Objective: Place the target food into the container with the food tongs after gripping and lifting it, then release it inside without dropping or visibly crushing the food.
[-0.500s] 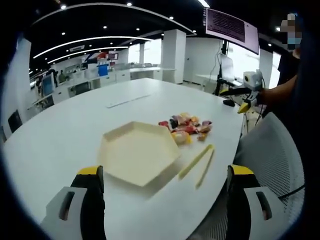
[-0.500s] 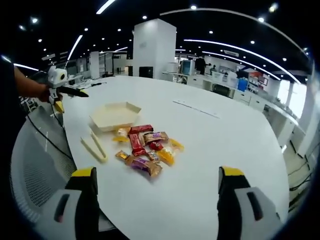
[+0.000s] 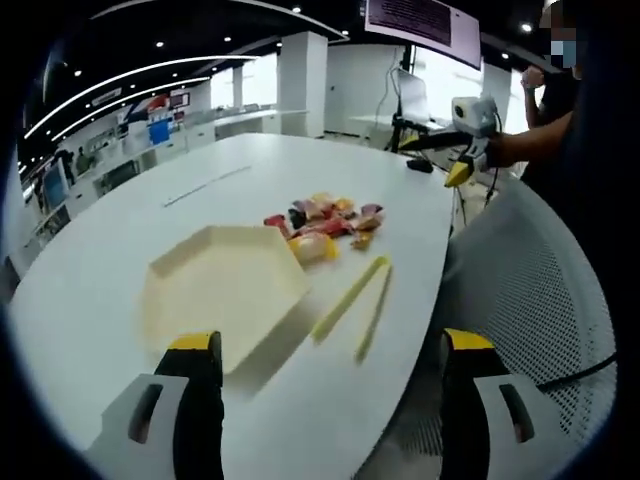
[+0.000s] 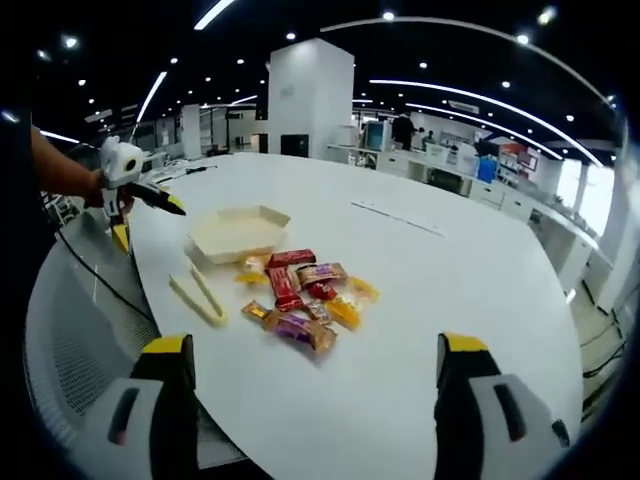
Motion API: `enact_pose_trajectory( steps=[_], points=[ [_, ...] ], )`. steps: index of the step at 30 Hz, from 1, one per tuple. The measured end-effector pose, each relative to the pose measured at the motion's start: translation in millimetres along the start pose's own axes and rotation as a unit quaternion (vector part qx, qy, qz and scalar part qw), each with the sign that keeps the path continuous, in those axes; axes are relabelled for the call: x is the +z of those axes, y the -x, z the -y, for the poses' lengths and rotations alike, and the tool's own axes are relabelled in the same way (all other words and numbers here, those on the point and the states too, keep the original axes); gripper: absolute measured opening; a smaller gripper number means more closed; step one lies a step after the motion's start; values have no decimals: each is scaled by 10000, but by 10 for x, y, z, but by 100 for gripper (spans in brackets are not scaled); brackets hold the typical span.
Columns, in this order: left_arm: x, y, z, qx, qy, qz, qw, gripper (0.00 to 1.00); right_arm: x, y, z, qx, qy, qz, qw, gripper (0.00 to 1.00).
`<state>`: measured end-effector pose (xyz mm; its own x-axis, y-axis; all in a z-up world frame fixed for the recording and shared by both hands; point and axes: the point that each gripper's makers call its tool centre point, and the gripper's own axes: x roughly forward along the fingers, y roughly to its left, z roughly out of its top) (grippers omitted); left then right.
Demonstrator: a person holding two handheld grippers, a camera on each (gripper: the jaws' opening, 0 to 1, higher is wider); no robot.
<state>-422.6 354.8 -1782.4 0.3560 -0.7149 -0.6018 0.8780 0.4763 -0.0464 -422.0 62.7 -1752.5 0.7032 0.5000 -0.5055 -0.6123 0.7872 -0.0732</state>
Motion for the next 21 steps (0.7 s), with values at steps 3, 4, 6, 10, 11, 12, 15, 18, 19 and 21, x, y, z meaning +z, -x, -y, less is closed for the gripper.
enact_pose_trajectory(
  steps=[3,4,6,10,11,12,15,18,19,21],
  points=[
    [-55,-91,60,-201,-81,-181,9996,81,-8,-24,-82,69,7,-2,10000,99],
    [-70,-119,71,-242,-122,-228,9994,80,-7,-32,-113,102,21,-7,9999,99],
    [-100,-170,104,-366,-195,-332,9986,77,-15,-48,-141,139,23,-13,9999,99],
    [-150,-285,178,-621,-504,-596,9950,68,-16,-64,-186,226,52,-41,9997,99],
    [-184,-333,167,-635,-594,-677,9939,67,-14,-66,-189,233,56,-41,9997,99],
    [-199,-361,159,-619,-624,-731,9934,66,-12,-68,-191,239,57,-41,9997,99],
    [-205,-462,199,-775,-642,-743,9921,63,-4,-78,-197,259,60,-44,9996,99],
    [-232,-535,177,-784,-744,-810,9908,57,7,-75,-213,284,40,-46,9996,99],
    [-251,-565,168,-812,-720,-846,9905,55,9,-74,-212,273,22,-46,9996,99],
    [-281,-598,168,-839,-806,-949,9887,52,-7,-77,-207,237,4,-51,9997,97]
  ],
)
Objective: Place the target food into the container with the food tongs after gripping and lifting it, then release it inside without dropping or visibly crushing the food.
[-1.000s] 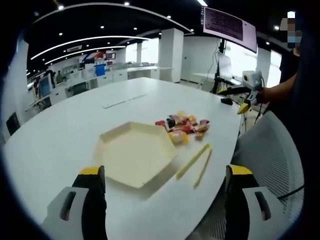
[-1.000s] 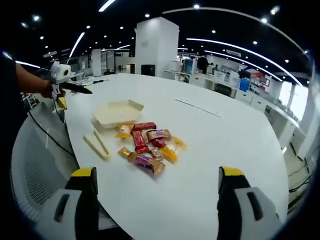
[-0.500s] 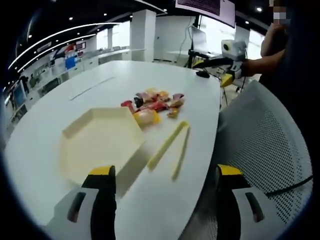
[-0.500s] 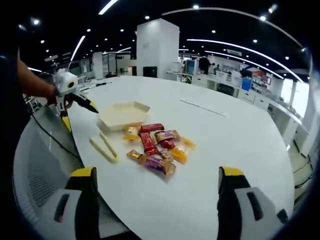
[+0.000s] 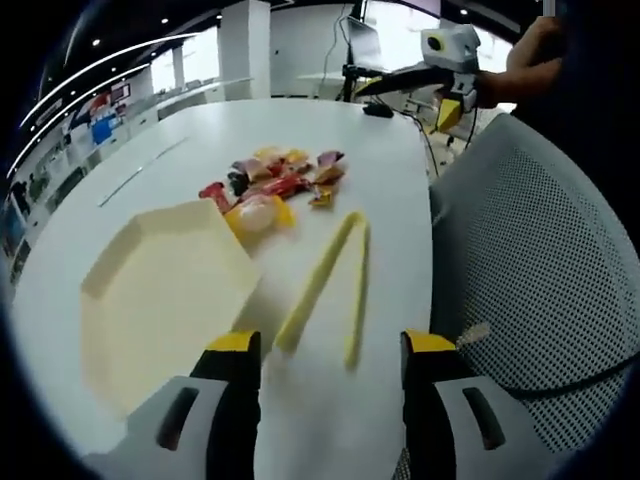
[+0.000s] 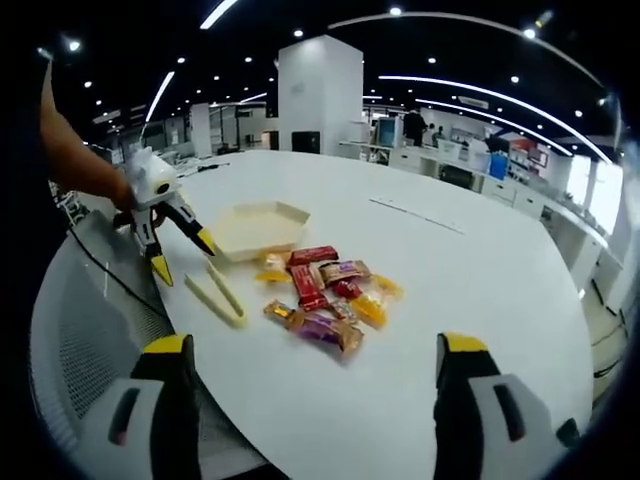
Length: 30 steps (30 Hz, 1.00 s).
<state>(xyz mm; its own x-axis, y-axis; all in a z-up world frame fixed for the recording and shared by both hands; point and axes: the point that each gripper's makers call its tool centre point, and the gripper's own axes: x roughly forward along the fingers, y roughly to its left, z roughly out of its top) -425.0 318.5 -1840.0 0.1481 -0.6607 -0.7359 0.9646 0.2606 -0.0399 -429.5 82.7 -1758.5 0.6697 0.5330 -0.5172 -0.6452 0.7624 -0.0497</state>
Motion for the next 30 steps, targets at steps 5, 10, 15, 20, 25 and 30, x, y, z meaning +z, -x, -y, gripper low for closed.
enact_pose_trajectory(
  steps=[5,10,15,20,25,30],
  points=[
    [-15,-49,-15,-30,-439,-181,9989,45,-84,-9,-53,-10,-92,-55,9999,93],
    [-28,-96,-35,-173,-769,-356,9962,38,-147,31,-93,4,-157,-70,9999,94],
    [-2,-113,-54,-210,-734,-348,9965,35,-196,43,-82,-18,-220,-117,9997,93],
    [8,-141,-22,-249,-912,-270,9952,31,-189,17,-45,-92,-95,-177,9998,93],
    [-11,-118,-44,-154,-1101,-422,9929,20,-152,-6,-42,-85,-66,-144,9998,92],
    [12,-161,-36,-152,-1383,-548,9887,2,-151,4,-77,-85,-65,-155,9998,90]
  ],
)
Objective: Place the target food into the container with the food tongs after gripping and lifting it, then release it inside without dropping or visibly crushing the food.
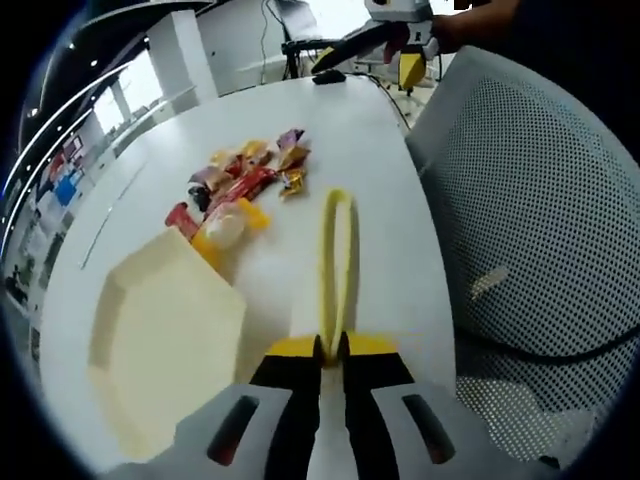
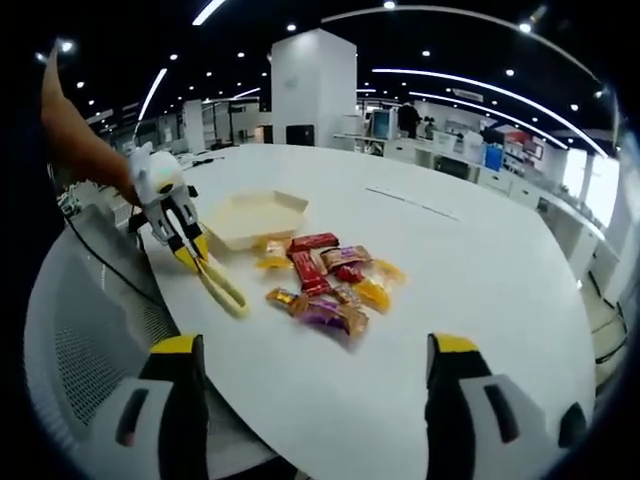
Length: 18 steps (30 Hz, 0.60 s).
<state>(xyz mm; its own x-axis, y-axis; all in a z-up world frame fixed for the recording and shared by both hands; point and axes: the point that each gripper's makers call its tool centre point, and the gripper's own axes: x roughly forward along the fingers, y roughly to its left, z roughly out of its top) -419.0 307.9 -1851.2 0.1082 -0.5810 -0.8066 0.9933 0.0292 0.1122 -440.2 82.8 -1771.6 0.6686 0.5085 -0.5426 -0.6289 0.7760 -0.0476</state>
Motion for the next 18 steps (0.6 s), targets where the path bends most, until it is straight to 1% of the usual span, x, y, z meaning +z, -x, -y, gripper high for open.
enact_pose_trajectory(
  steps=[2,5,10,12,14,15,18],
  points=[
    [4,-6,10,-51,2,-104,9999,1,-18,3,0,-18,66,-41,10000,89],
    [5,2,17,-64,-152,-113,9998,0,-22,12,-8,-18,81,-59,9999,87],
    [-4,8,22,-94,24,-134,9999,0,16,23,8,-59,36,-14,10000,83],
    [16,39,39,-113,156,-50,9998,0,26,27,31,-47,25,-14,10000,84],
    [28,88,3,-45,222,-8,9997,0,57,30,20,30,16,29,10000,89],
    [62,125,-30,2,398,95,9992,0,65,28,17,48,26,41,10000,92],
    [154,199,-66,-44,610,352,9975,0,98,40,-6,134,46,87,9999,92]
  ],
)
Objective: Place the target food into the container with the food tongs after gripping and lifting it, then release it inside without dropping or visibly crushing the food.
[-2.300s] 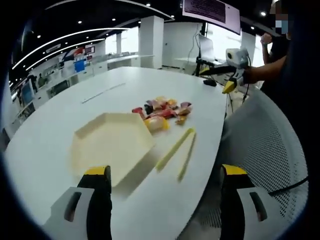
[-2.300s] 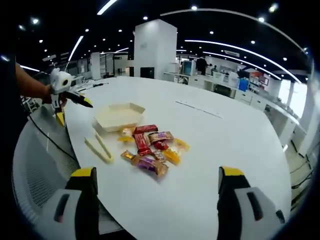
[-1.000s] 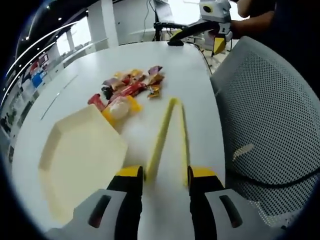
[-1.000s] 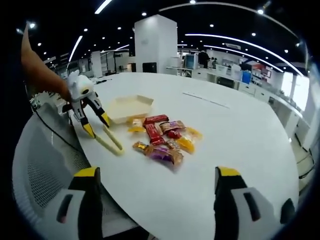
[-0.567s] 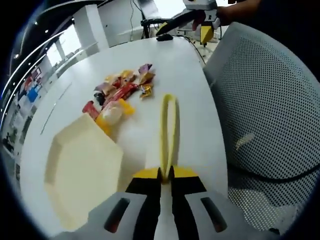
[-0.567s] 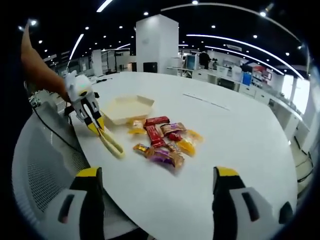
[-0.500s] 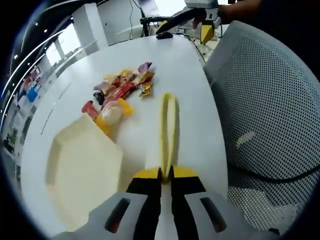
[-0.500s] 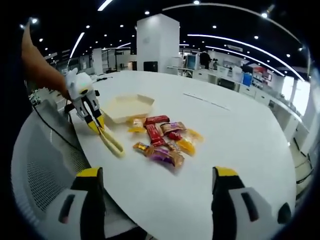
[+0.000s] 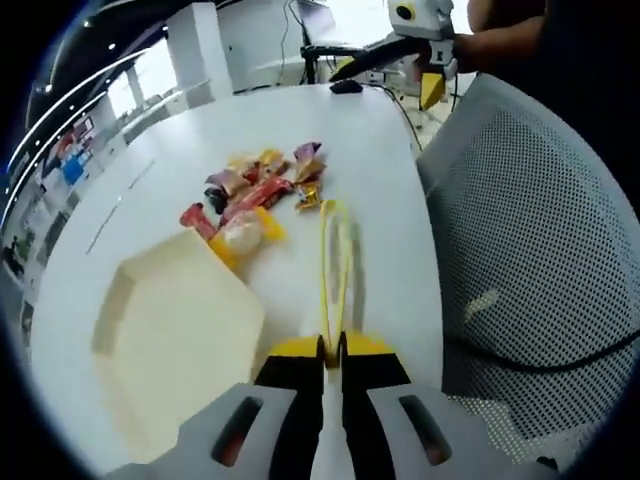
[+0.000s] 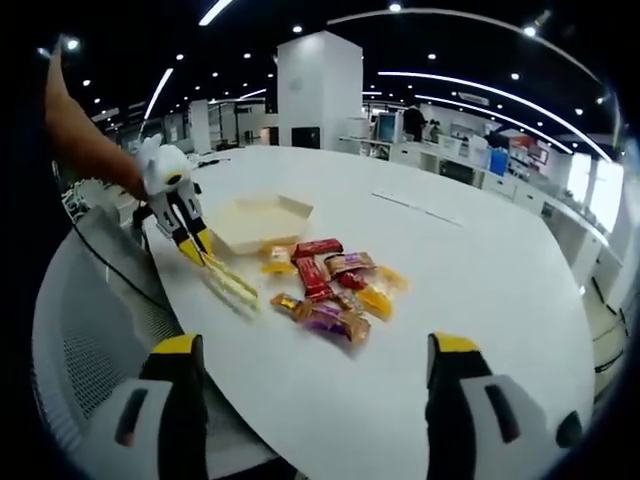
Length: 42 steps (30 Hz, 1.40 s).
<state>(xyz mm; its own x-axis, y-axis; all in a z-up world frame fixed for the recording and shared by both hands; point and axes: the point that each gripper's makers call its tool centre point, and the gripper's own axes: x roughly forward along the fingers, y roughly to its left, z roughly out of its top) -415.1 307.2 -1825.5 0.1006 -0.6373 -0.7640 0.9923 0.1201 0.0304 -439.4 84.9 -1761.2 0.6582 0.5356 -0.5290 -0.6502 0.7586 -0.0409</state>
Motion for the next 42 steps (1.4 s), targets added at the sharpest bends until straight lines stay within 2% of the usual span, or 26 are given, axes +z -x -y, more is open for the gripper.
enact_pose_trajectory(
  steps=[3,5,8,11,14,15,17,20,25,28,30,32,37,42],
  points=[
    [70,84,-54,50,79,79,9999,0,7,-4,8,27,-66,-3,10000,93],
    [191,150,-59,50,158,244,9996,0,54,6,-11,85,-60,30,9999,92],
    [346,246,2,-38,104,432,9990,0,156,57,-93,345,171,16,9993,89],
    [415,307,57,-91,119,541,9984,0,234,117,-100,462,294,-33,9985,85],
    [450,367,22,-35,101,571,9983,0,374,180,-19,385,309,78,9988,84],
    [490,411,-11,9,122,627,9980,0,517,205,-9,399,150,355,9985,82],
    [593,507,-77,102,152,750,9970,0,686,252,-11,444,54,666,9968,77],
    [751,667,-145,114,169,871,9960,0,850,256,-37,494,51,822,9954,73],
    [985,931,-278,145,43,960,9953,0,1162,170,-154,830,267,945,9917,69],
    [1189,1144,-374,280,65,1140,9931,0,1404,166,-225,980,344,1162,9878,67],
    [1259,1219,-415,332,111,1213,9920,0,1498,154,-259,1016,410,1191,9868,66],
    [1369,1307,-450,368,169,1407,9892,0,1611,134,-334,1126,618,1174,9847,63],
    [1606,1503,-494,397,127,1663,9852,0,1959,156,-404,1246,831,1447,9781,62],
    [1860,1711,-488,325,94,1961,9800,0,2271,166,-399,1525,643,1769,9702,59]
  ],
)
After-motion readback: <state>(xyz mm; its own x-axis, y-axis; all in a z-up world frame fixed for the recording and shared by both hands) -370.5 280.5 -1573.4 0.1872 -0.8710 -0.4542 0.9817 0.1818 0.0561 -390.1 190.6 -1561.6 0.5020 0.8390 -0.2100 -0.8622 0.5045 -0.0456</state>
